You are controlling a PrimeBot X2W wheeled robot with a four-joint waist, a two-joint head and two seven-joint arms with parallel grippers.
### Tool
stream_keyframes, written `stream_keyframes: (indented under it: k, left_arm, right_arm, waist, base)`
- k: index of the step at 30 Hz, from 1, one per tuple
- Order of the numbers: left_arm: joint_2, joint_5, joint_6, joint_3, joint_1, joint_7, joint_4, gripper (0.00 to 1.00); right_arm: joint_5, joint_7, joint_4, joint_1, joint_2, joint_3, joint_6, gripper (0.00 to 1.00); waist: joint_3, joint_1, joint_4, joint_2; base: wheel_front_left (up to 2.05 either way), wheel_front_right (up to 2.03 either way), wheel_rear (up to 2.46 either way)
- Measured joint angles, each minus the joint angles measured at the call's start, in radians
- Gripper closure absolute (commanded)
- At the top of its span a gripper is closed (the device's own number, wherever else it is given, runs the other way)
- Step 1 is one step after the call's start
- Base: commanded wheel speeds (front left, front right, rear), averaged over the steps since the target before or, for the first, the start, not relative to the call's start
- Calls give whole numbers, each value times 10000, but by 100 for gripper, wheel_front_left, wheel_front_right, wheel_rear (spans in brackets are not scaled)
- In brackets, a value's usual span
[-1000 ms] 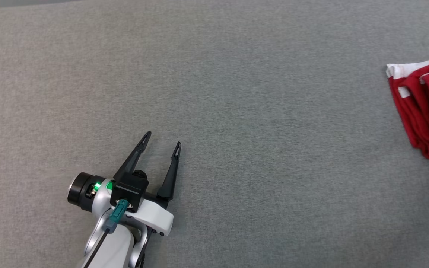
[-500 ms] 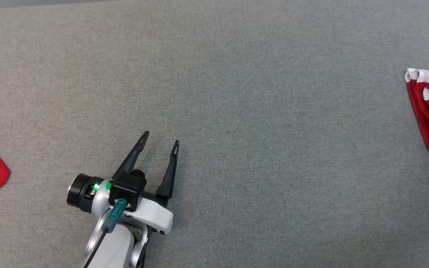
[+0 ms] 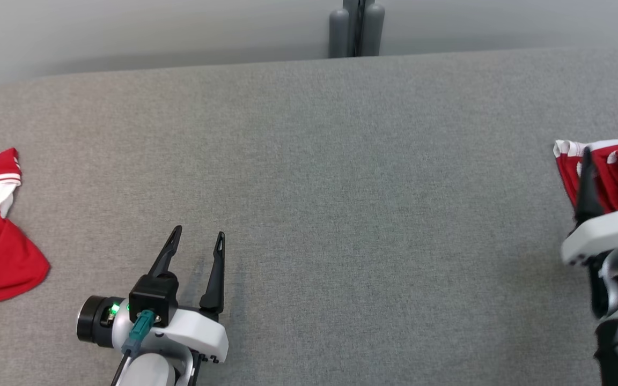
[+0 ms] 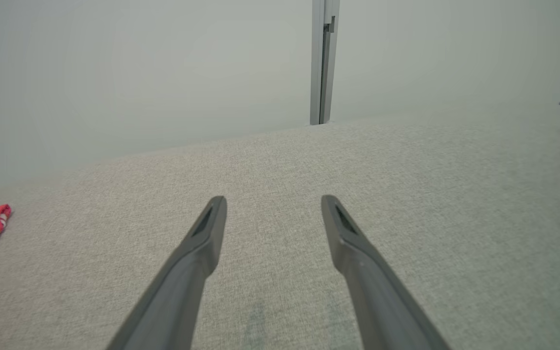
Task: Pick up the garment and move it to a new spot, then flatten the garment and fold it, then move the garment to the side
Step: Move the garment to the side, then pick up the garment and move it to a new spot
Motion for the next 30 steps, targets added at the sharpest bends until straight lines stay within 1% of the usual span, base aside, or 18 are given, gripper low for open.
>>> stream_keyframes:
  k: [4, 9, 11, 15, 21, 27, 30]
  left_arm:
    - [-31, -4, -4, 100, 213, 0, 96, 0]
    - [-40, -27, 42, 276, 552, 2, 215, 0]
    - [-44, -73, 125, 374, 708, 2, 251, 0]
    - [-52, -107, 146, 587, 1011, 2, 313, 0]
    - [-52, -163, 222, 959, 1419, 2, 407, 0]
    - [-58, -230, 305, 1099, 1607, 2, 362, 0]
    - [-58, -261, 324, 1124, 1653, 2, 332, 0]
  right_arm:
    - [497, 0, -253, 933, 332, 685, 0, 0]
    - [828, 0, -462, 1896, 462, 1484, 0, 0]
    - [1080, 0, -614, 2205, 472, 1662, 0, 0]
    - [1785, 2, -788, 2776, 489, 2192, 0, 0]
    - [2136, 0, -1333, 3273, 487, 2775, 0, 0]
    - [2589, 0, -1841, 3625, 487, 3221, -2, 0]
    - [2727, 0, -1908, 3814, 487, 3402, 0, 0]
  waist:
    - [-397, 0, 114, 0]
    - [-870, 0, 270, 0]
    - [-1061, 0, 322, 0]
    - [-1456, 0, 404, 0]
    - [-2080, 0, 401, 0]
    - [-2358, 0, 306, 0]
    - [-2427, 0, 244, 0]
  base:
    - [0, 0, 0]
    - [0, 0, 0]
    - [0, 0, 0]
    - [0, 0, 0]
    - [0, 0, 0]
    - [0, 0, 0]
    - [0, 0, 0]
